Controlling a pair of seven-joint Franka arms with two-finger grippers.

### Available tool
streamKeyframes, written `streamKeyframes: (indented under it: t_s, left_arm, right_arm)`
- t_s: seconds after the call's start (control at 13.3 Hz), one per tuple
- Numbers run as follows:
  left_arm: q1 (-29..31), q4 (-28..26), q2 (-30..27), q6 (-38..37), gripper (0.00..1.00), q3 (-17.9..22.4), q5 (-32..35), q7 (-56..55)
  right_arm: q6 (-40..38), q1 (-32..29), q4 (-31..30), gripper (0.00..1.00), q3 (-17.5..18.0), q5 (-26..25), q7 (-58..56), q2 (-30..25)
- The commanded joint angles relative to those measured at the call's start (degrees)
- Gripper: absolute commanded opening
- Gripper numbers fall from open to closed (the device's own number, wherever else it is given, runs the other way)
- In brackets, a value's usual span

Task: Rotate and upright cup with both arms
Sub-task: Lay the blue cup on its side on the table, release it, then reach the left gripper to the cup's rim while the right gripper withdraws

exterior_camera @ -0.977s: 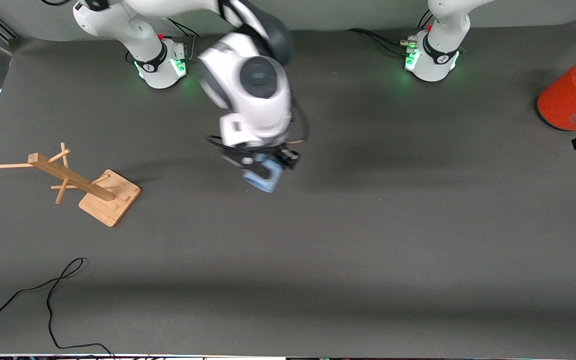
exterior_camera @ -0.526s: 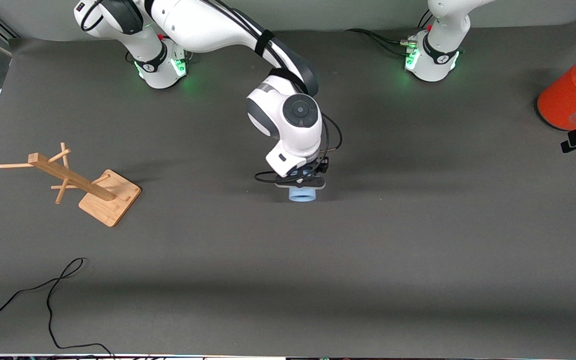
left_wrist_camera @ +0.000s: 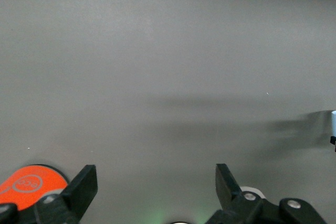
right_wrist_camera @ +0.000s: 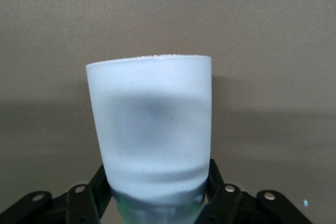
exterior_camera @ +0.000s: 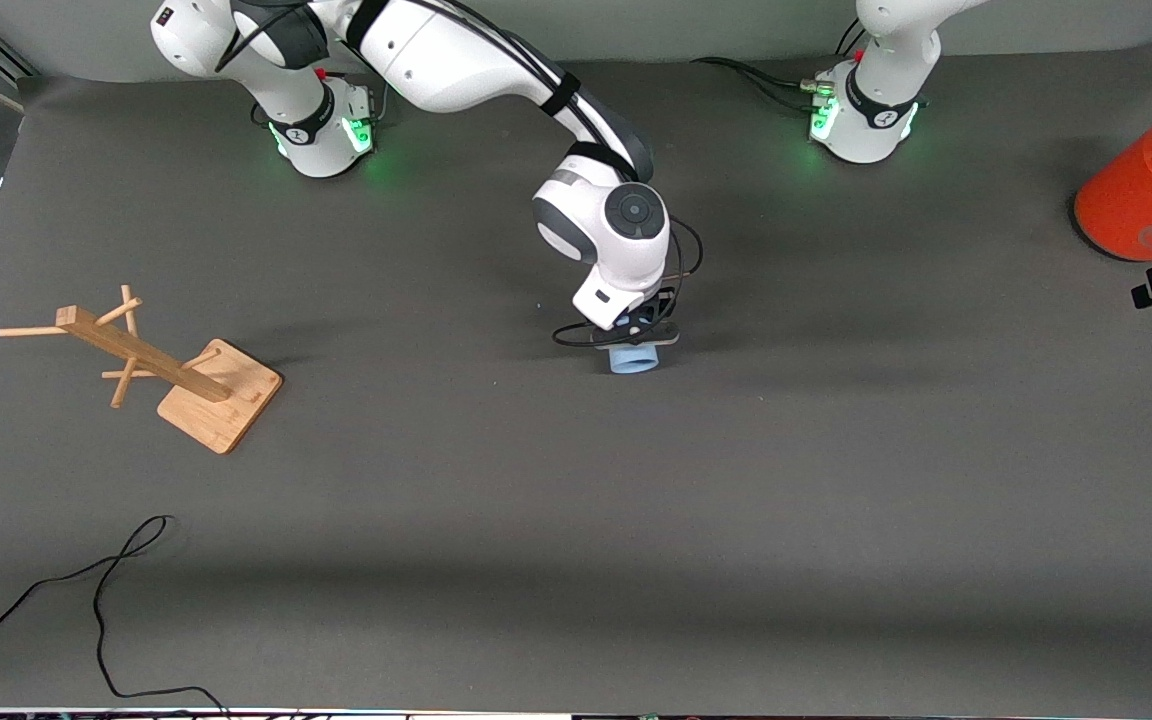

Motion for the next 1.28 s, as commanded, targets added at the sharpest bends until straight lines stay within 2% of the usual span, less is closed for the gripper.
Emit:
streamKeyframes:
  t_s: [0.0, 0.08, 0.15, 0.3, 0.38, 0.6, 0.75, 0.83, 0.98, 1.2]
  left_arm:
    - [-0.48, -0.65, -0.53, 0.26, 1.00, -0.06, 0.74, 0.83]
    - [-0.49, -0.74, -0.36, 0.26, 1.00, -0.06, 0.74, 0.83]
    - [-0.31, -0.83, 0.25, 0.08, 1.00, -0.06, 0.74, 0.83]
    - [0.22, -0.83, 0.96, -0.36, 1.00, -0.06, 0.56, 0.92]
    - [0.13, -0.83, 0.88, -0.71, 1.00, -0.06, 0.56, 0.83]
    - [-0.66, -0.83, 0.88, -1.24, 1.00, -0.24, 0.39, -0.04]
    - [-1.62, -1.18, 0.96, -1.68, 1.00, -0.42, -0.92, -3.01]
    - [-2.50, -1.27, 1.05, -1.76, 1.00, -0.42, -2.76, -6.86]
    - [-6.53, -1.44, 1.49, -1.42, 1.00, -0.42, -3.30, -15.38]
    - [-14.60, -1.27, 3.68, -0.54, 1.00, -0.42, -3.57, -30.83]
  right_arm:
    - [0.86, 0.33, 0.14, 0.89, -0.72, -0.10, 0.10, -0.06]
    - [0.43, 0.15, 0.14, 1.00, -0.81, -0.10, 1.33, -0.84]
    - [-0.45, -0.46, 0.14, 1.00, -0.81, -0.01, 1.78, -2.15]
    - [-7.46, -1.86, 0.14, 1.00, -0.90, 0.78, 2.04, -7.41]
    - [-9.49, -2.39, -0.99, 1.00, -0.98, 0.87, 2.04, -11.27]
    - [-15.99, -7.65, -7.49, 1.00, -1.07, 5.34, 0.29, -24.88]
    - [-22.57, -13.44, -10.05, 1.00, -1.16, 5.70, -3.12, -32.54]
    - [-27.04, -17.04, -10.23, 1.00, -1.33, 7.44, -6.80, -35.10]
    - [-34.96, -22.68, -10.06, 1.00, -5.27, 8.51, -16.45, -39.32]
    - [-42.80, -23.32, -10.15, 1.00, -18.16, 8.78, -28.84, -44.34]
